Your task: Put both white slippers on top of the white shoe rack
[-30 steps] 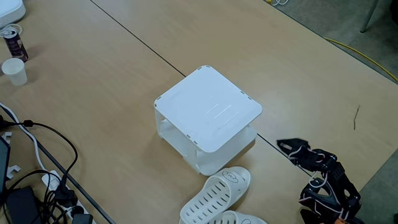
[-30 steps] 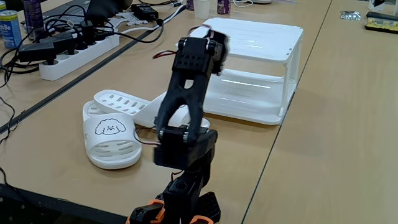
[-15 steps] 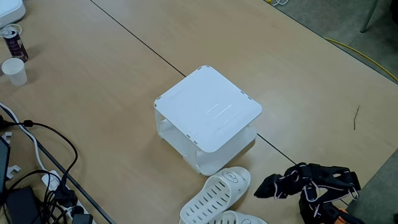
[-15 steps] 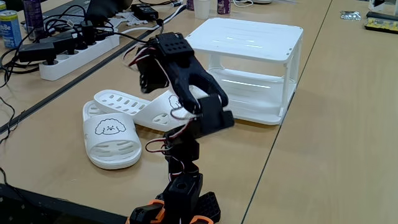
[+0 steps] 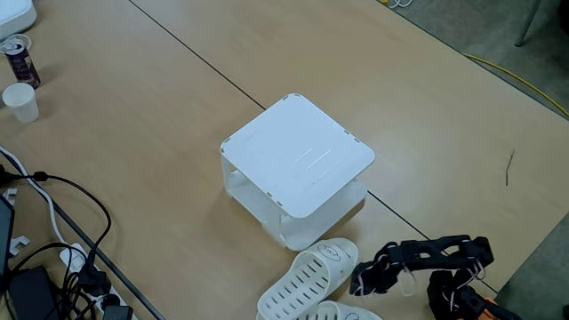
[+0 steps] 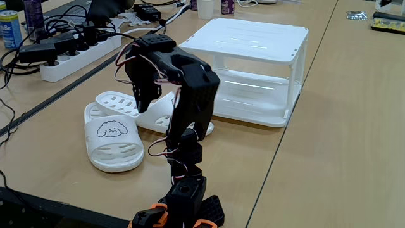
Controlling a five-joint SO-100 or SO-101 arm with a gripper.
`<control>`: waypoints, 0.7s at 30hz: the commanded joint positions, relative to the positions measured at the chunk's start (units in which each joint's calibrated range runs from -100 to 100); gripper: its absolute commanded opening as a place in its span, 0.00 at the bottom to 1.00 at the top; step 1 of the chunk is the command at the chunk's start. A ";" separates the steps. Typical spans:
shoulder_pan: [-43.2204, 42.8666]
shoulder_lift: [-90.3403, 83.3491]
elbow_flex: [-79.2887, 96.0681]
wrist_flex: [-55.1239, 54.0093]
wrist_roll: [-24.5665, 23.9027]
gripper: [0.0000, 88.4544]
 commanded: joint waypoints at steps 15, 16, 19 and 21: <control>4.02 24.17 -17.97 -0.42 0.42 0.01; 4.51 24.59 -17.97 -0.42 0.42 0.01; 6.40 25.77 -17.97 -0.42 0.42 0.01; 8.05 26.52 -18.61 -0.42 0.42 0.01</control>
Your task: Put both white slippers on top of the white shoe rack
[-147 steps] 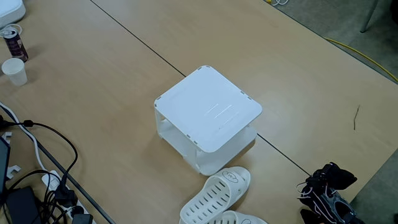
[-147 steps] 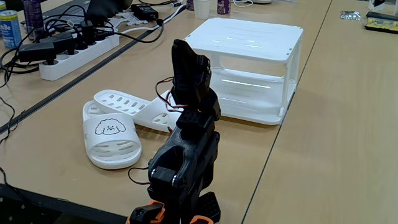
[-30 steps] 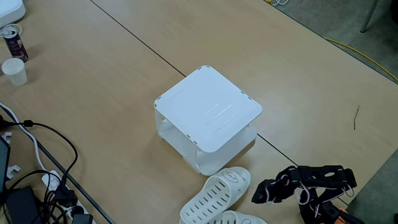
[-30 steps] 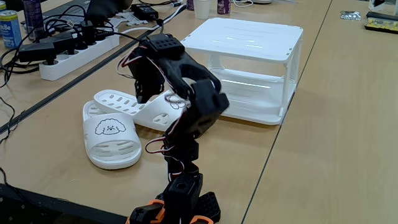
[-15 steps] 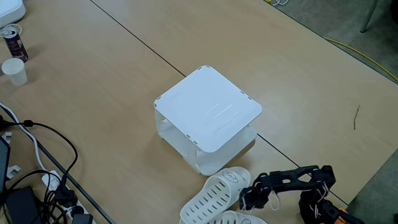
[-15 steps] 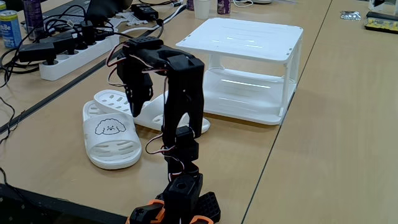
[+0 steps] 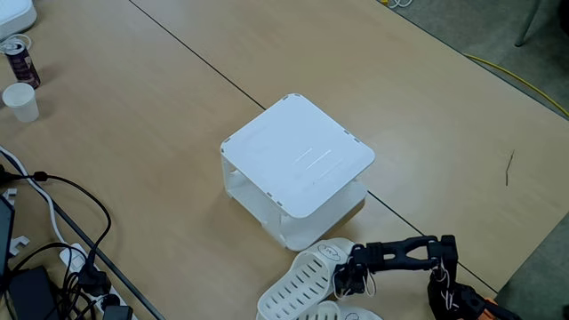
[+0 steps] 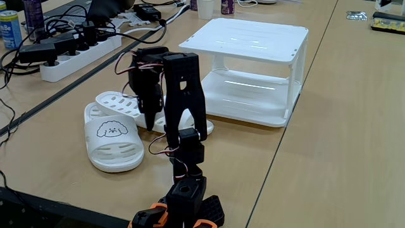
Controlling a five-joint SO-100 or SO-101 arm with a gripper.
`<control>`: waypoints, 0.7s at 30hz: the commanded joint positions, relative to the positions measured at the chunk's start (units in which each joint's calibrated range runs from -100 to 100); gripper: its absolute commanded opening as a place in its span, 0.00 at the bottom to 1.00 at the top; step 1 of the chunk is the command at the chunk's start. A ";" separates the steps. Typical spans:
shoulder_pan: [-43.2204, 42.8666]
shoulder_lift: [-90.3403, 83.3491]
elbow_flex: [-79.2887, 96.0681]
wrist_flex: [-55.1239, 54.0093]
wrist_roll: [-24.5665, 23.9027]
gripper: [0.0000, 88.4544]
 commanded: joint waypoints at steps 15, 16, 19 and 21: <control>5.50 13.93 -32.38 -0.34 0.42 0.01; 5.50 14.69 -34.09 -0.34 0.42 0.01; 5.42 15.20 -35.35 0.10 0.42 0.01; 4.68 13.93 -33.55 0.36 0.42 0.01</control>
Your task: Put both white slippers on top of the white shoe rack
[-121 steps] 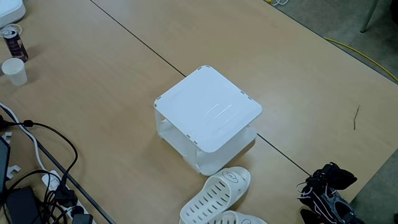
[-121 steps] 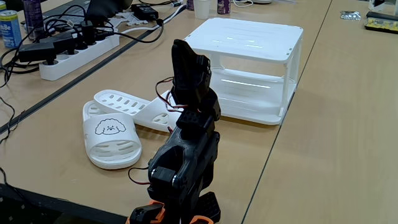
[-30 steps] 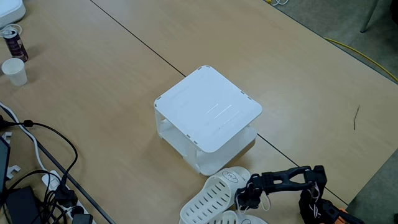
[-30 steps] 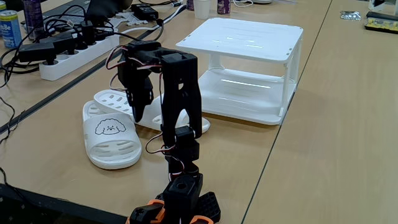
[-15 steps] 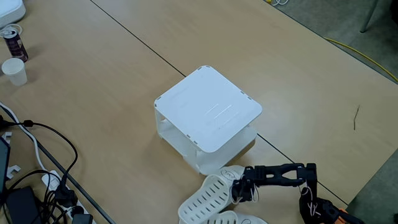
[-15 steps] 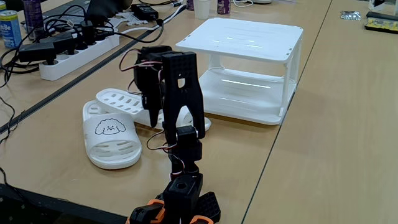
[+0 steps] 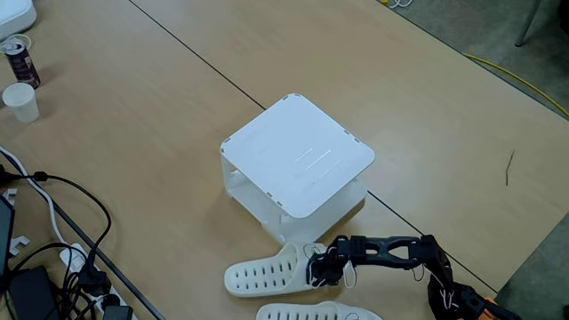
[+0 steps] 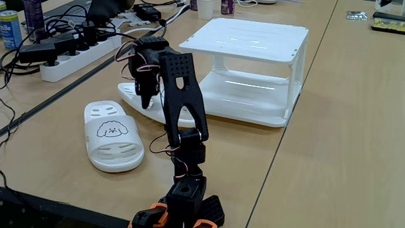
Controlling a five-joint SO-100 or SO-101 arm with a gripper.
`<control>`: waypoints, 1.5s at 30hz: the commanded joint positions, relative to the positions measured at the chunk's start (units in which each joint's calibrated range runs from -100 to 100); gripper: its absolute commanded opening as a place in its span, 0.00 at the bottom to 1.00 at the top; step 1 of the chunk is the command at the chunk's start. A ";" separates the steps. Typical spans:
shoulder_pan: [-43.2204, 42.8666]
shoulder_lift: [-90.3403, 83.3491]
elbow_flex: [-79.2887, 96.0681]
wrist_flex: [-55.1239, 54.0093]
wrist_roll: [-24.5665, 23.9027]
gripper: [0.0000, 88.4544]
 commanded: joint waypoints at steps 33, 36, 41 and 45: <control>-14.37 -64.33 70.34 3.12 0.42 0.08; -18.23 -63.91 71.69 2.17 0.42 0.11; -22.10 -62.23 74.76 -5.68 0.42 0.12; -24.81 -57.10 73.86 -10.86 0.42 0.12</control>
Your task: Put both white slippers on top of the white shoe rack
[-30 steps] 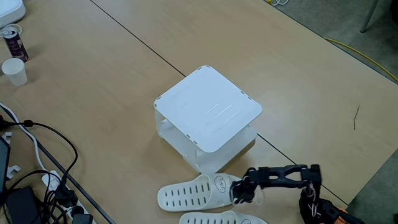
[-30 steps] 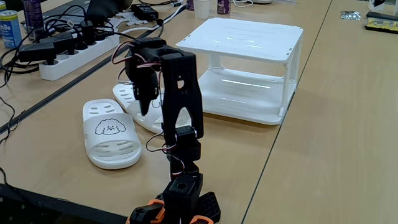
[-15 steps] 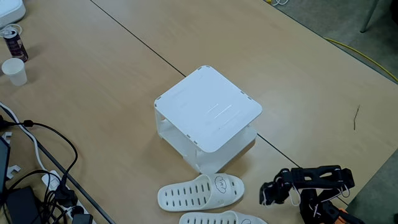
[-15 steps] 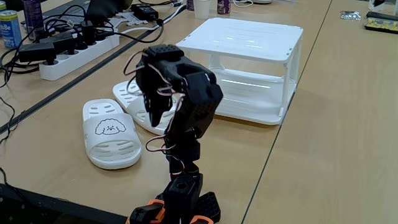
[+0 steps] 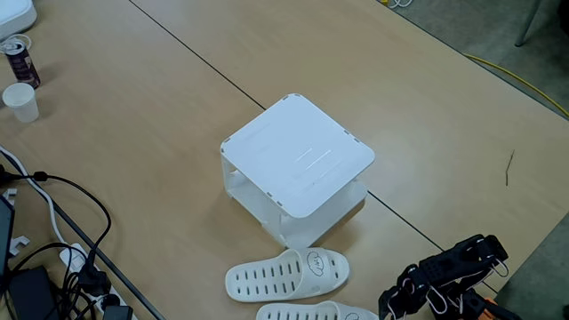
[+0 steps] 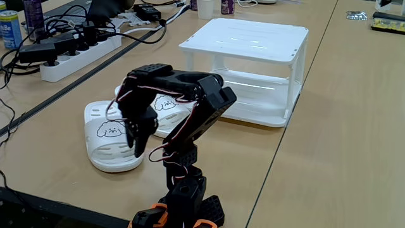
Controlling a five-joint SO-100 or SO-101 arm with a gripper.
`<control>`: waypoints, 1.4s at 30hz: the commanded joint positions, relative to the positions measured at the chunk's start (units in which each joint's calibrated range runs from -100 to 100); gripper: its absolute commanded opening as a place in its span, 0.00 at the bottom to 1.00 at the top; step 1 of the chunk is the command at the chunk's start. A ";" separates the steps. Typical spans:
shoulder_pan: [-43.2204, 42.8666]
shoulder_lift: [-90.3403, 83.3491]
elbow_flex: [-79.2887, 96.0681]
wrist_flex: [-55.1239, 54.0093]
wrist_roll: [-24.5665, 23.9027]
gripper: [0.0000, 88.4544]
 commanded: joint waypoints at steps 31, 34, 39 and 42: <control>-0.55 13.21 -15.42 -16.24 0.42 0.29; -0.55 13.21 -12.53 -21.42 0.42 0.30; -0.96 13.12 -6.57 -32.72 0.42 0.30; -0.88 13.04 -2.79 -38.42 0.42 0.30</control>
